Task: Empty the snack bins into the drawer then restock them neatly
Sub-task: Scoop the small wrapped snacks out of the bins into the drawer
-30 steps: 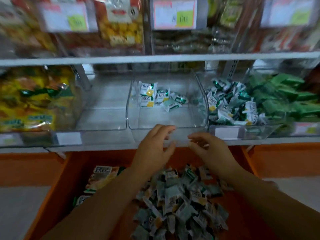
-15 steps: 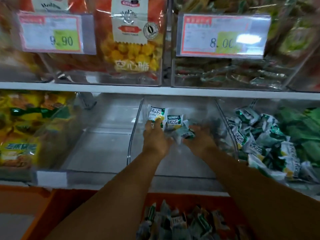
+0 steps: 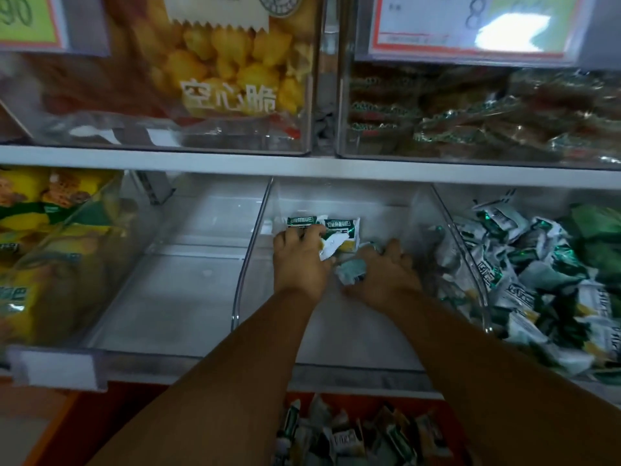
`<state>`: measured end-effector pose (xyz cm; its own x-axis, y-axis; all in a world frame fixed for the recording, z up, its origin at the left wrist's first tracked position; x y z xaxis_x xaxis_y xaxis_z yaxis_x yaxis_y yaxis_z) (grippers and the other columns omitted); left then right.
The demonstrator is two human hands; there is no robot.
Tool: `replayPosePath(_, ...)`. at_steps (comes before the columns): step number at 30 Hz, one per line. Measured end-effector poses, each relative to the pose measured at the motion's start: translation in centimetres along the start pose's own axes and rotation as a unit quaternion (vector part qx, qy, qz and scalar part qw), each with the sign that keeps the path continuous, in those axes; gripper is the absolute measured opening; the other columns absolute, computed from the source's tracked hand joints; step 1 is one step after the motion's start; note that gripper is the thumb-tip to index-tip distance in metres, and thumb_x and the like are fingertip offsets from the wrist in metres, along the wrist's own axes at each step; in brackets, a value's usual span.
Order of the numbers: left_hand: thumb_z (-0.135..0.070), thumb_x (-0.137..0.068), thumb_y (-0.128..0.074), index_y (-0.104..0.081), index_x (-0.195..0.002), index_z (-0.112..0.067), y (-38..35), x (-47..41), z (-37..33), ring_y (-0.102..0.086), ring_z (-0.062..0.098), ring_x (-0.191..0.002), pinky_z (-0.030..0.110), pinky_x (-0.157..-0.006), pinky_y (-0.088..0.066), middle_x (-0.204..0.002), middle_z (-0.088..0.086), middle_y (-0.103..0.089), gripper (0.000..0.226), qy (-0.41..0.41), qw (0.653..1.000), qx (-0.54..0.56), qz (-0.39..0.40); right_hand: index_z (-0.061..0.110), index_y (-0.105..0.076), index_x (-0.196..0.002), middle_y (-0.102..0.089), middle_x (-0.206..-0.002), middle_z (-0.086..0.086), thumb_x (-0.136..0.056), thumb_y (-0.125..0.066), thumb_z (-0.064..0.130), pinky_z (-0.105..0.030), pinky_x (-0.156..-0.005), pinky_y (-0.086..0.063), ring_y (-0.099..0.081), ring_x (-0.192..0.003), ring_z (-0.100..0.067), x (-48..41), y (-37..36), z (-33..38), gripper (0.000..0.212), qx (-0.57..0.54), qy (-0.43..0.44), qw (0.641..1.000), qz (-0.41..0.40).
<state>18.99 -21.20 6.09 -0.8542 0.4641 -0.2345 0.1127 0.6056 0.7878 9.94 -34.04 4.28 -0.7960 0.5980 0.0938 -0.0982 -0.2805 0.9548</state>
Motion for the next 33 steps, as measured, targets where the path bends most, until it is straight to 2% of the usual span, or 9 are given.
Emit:
replayPosePath(3,-0.029,-0.086,-0.072,-0.045,-0.143,-0.023,-0.6,0.6,0.1,-0.045,0.032,-0.124,0.038,-0.103,-0.039,-0.135,0.014,-0.049,0.063,0.0,0.999,-0.014,0.051,0.033,-0.038,-0.141,-0.019,-0.146,-0.016,-0.076,-0.07,0.051,-0.043,-0.11,-0.034,-0.029,-0.133,-0.042,1.3,0.3,-0.3,0.075,0.001,0.002,0.999,0.032)
replayPosePath(7,-0.025,-0.09,-0.064,-0.042,-0.145,-0.018,0.7,1.8,-1.1,-0.049,0.031,-0.124,0.04,-0.099,-0.045,-0.136,0.012,-0.047,0.06,-0.03,0.995,-0.029,0.094,0.033,-0.044,-0.138,-0.033,-0.138,-0.016,-0.076,-0.074,0.044,-0.037,-0.106,-0.038,-0.039,-0.127,-0.036,3.0,1.1,-0.9,0.07,-0.016,0.002,0.998,0.055)
replayPosePath(10,-0.025,-0.09,-0.065,-0.046,-0.143,-0.016,3.5,3.7,-2.3,-0.05,0.025,-0.119,0.034,-0.093,-0.046,-0.131,0.008,-0.049,0.056,-0.071,0.995,-0.019,0.072,0.032,-0.049,-0.134,-0.044,-0.13,-0.014,-0.076,-0.074,0.04,-0.032,-0.096,-0.046,-0.052,-0.114,-0.03,4.8,2.1,-0.8,0.064,-0.088,0.025,0.994,0.051)
replayPosePath(14,-0.026,-0.09,-0.068,-0.05,-0.141,-0.018,7.7,7.2,-3.8,-0.054,0.02,-0.114,0.025,-0.09,-0.044,-0.128,0.007,-0.053,0.054,-0.12,0.991,0.053,0.014,0.041,-0.05,-0.127,-0.051,-0.126,-0.005,-0.076,-0.074,0.043,-0.027,-0.087,-0.045,-0.056,-0.107,-0.021,8.9,5.0,-0.3,0.057,-0.2,0.08,0.976,-0.02)
replayPosePath(19,-0.036,-0.092,-0.063,-0.055,-0.136,-0.024,12.3,12.9,-6.2,-0.057,0.013,-0.102,0.03,-0.089,-0.051,-0.119,0.003,-0.058,0.047,-0.17,0.978,0.116,-0.031,0.042,-0.049,-0.129,-0.044,-0.128,0.006,-0.081,-0.072,0.044,-0.02,-0.09,-0.035,-0.045,-0.112,-0.005,16.9,9.4,0.3,0.053,-0.271,0.147,0.947,-0.086)
replayPosePath(23,-0.034,-0.09,-0.061,-0.056,-0.135,-0.026,12.3,17.7,-6.4,-0.055,0.006,-0.1,0.021,-0.085,-0.046,-0.117,-0.003,-0.058,0.046,-0.193,0.975,0.11,-0.014,0.045,-0.047,-0.127,-0.041,-0.126,0.009,-0.08,-0.07,0.047,-0.018,-0.091,-0.033,-0.042,-0.11,-0.003,21.9,8.4,-0.7,0.052,-0.261,0.155,0.952,-0.05)
replayPosePath(26,-0.03,-0.092,-0.063,-0.056,-0.134,-0.028,9.2,21.1,-5.1,-0.049,0.001,-0.097,0.013,-0.077,-0.037,-0.113,-0.006,-0.056,0.043,-0.175,0.978,0.107,0.041,0.041,-0.047,-0.13,-0.041,-0.127,0.006,-0.081,-0.07,0.048,-0.015,-0.091,-0.034,-0.041,-0.111,-0.004,24.3,5.2,-2.5,0.054,-0.237,0.153,0.959,-0.013)
replayPosePath(29,-0.033,-0.094,-0.062,-0.056,-0.135,-0.025,4.4,24.1,-2.7,-0.05,0.007,-0.105,0.015,-0.081,-0.036,-0.12,-0.002,-0.058,0.043,-0.165,0.975,0.098,0.111,0.037,-0.045,-0.134,-0.04,-0.126,0.003,-0.083,-0.069,0.045,-0.006,-0.086,-0.038,-0.044,-0.108,-0.009,25.4,0.0,-4.9,0.057,-0.223,0.132,0.965,0.047)
replayPosePath(33,-0.041,-0.097,-0.056,-0.045,-0.143,-0.026,-3.6,27.2,1.6,-0.047,0.019,-0.119,0.028,-0.096,-0.039,-0.134,0.002,-0.049,0.049,-0.106,0.964,0.015,0.243,0.036,-0.036,-0.141,-0.028,-0.142,-0.001,-0.085,-0.067,0.048,-0.034,-0.104,-0.04,-0.037,-0.129,-0.026,25.2,-9.0,-8.6,0.065,-0.166,0.048,0.966,0.192)
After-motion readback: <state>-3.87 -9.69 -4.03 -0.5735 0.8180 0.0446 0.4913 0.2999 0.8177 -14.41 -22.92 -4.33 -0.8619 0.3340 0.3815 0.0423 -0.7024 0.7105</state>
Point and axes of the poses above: each hand's wrist, its own x-axis away from the middle knuckle, its own y-axis out of the back of the hand, z = x × y, the point moved 7 cm from there along -x, towards the middle knuckle
